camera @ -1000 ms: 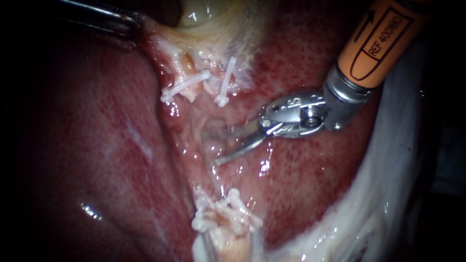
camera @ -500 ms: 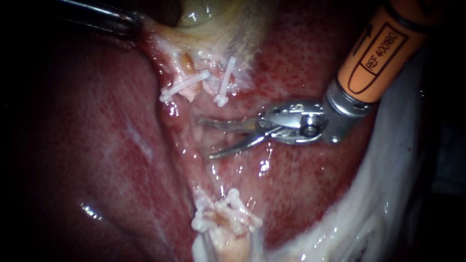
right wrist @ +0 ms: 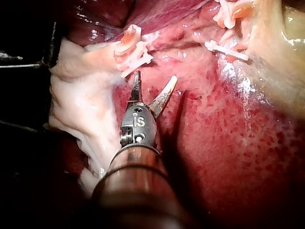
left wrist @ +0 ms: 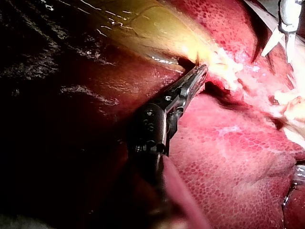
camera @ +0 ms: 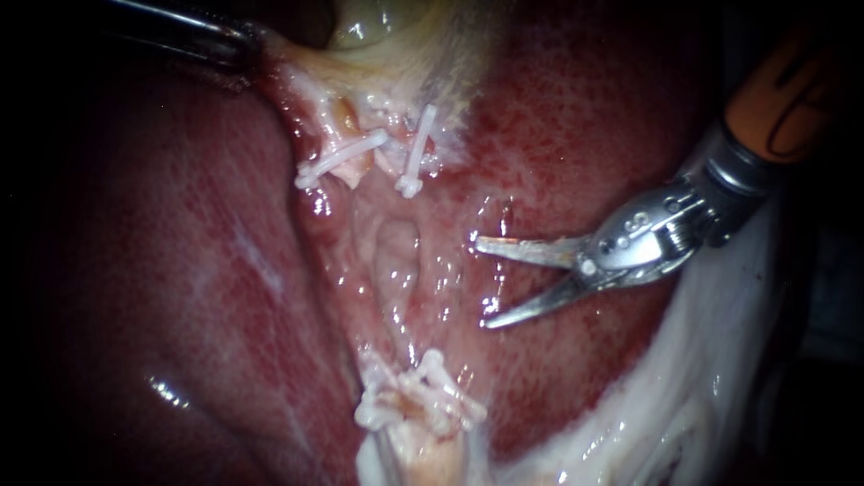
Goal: Go back from the cut right tube
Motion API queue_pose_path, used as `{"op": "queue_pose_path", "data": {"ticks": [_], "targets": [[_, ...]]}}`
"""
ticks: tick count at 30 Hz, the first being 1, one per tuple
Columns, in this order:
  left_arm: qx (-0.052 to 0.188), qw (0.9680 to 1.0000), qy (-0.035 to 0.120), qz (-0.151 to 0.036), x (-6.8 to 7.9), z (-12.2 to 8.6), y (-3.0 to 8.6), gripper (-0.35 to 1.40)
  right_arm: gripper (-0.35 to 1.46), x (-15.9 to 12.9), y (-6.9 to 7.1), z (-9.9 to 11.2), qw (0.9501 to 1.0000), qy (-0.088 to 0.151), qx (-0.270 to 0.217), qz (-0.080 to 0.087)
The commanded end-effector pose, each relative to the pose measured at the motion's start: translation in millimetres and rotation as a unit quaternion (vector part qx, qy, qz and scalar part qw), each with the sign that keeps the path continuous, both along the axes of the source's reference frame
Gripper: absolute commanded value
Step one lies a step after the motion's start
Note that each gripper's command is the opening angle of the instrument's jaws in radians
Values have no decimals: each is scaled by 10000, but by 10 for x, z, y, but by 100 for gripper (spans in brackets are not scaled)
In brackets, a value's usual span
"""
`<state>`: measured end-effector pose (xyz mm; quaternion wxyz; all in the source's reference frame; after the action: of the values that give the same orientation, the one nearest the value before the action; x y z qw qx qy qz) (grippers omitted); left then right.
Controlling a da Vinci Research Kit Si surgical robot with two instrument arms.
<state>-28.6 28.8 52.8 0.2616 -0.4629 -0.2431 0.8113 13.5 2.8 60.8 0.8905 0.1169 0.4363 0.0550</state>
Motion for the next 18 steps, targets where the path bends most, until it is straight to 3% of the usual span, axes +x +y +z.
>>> {"op": "queue_pose_path", "data": {"ticks": [1,10,18], "targets": [[-4,10000,7,-8,0,0,0,-35,145,-3,2,-2,10000,-31,-16,2],[-25,10000,24,-26,-5,6,-4,-35,145,-17,10,-10,9999,-140,-9,28],[-70,9999,68,40,-29,34,-26,-35,145,-17,9,-10,9998,-198,41,-20]]}}
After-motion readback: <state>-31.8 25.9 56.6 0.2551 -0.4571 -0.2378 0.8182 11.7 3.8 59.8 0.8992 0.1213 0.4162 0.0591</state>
